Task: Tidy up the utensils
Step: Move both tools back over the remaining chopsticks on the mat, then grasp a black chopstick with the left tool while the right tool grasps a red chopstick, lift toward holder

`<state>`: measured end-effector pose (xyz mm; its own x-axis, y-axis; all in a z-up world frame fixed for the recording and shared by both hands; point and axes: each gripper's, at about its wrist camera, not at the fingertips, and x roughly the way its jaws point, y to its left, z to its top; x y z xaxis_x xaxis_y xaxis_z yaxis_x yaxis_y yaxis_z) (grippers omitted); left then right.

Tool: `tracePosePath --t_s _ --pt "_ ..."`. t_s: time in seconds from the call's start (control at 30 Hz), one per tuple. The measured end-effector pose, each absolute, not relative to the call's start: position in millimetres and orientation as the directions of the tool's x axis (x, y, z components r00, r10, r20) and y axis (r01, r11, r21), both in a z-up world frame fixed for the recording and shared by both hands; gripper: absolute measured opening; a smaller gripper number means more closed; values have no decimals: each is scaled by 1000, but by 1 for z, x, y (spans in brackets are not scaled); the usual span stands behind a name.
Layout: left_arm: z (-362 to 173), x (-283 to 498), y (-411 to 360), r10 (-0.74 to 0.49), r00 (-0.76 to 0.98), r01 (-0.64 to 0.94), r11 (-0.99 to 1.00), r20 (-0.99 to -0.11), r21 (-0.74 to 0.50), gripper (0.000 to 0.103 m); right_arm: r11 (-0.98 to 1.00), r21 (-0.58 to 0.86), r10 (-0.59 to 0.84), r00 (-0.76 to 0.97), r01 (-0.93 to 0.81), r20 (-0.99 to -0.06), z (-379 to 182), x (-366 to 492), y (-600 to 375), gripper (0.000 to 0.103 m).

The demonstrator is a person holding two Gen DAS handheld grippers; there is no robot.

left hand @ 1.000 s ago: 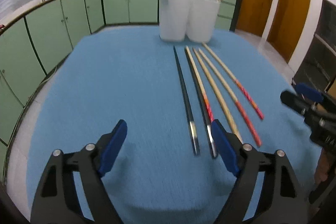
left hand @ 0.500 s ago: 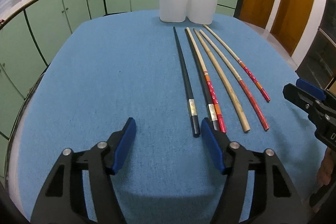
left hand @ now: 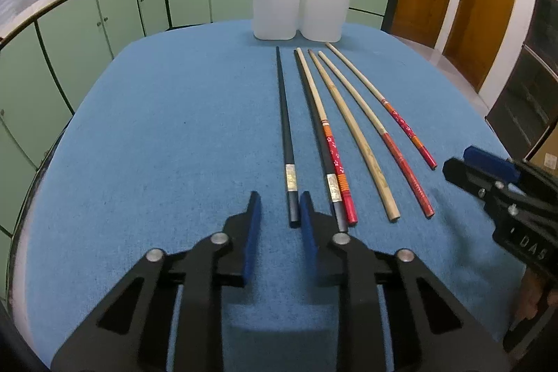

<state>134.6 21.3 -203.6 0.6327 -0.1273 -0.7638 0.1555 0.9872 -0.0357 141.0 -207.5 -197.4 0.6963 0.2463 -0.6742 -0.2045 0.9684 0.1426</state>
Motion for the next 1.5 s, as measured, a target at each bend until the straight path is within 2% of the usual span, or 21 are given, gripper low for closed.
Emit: tracePosePath --t_s 0.5,0.67,0.73,0.8,0.87,0.93,1.03,1.17,1.5 --pt "-204 138 18 -108 631 140 990 -768 -23 21 968 175 249 632 -179 -734 -209 168 -202 21" --pt "-204 138 15 -89 633 134 991 -769 -4 21 977 113 202 630 -178 -750 -210 172 -194 19" --pt "-204 138 14 -86 633 129 992 -769 -5 21 980 85 183 632 -182 -753 -210 171 -190 16" --pt "-204 139 14 -84 633 124 992 -770 -6 21 978 72 181 632 -194 -754 -210 171 -188 7" --pt "-204 140 13 -80 634 122 993 -769 -3 18 978 62 176 634 -197 -753 -210 169 -185 6" --pt "-204 140 14 -91 634 124 992 -768 -15 6 978 79 186 633 -193 -751 -209 168 -187 6" --pt "-203 139 16 -115 630 141 989 -768 -32 6 974 123 216 632 -188 -744 -207 167 -195 6" --pt "-197 135 15 -132 639 171 985 -758 -28 6 975 112 213 659 -193 -722 -194 159 -199 6" --pt "-134 124 29 -127 746 161 987 -654 -8 6 978 89 201 752 -187 -628 -133 141 -219 6"
